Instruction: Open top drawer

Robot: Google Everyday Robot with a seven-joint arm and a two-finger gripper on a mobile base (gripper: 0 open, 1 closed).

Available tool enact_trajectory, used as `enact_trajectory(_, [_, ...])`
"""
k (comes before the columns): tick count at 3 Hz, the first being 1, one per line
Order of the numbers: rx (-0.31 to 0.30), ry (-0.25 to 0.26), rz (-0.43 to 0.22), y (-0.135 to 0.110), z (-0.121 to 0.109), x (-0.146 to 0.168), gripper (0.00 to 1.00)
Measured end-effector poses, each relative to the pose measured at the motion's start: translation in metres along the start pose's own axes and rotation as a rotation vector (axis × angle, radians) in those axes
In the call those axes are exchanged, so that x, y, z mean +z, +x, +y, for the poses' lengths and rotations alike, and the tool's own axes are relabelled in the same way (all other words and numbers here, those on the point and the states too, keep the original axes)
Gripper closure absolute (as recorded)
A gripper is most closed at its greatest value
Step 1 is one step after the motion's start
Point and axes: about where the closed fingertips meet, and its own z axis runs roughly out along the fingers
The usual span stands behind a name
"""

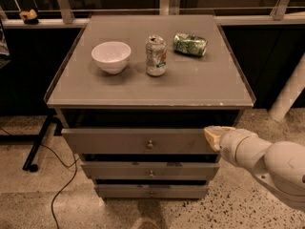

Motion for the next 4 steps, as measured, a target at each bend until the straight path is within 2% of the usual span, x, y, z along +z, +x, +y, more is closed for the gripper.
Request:
enact_trajectory(1, [0.010,0.019,-0.008,0.002,-0.013,0.016,1.00])
enact_trajectory(2, [-0.007,0.033,-0.009,-0.006,-0.029,0.049,1.00])
enact_trajectory(3, [-0.007,0.033,-0.009,-0.006,-0.029,0.049,1.00])
enact_trajectory(4, [0.001,0.095,-0.012,-0.008,-0.047,0.069,1.00])
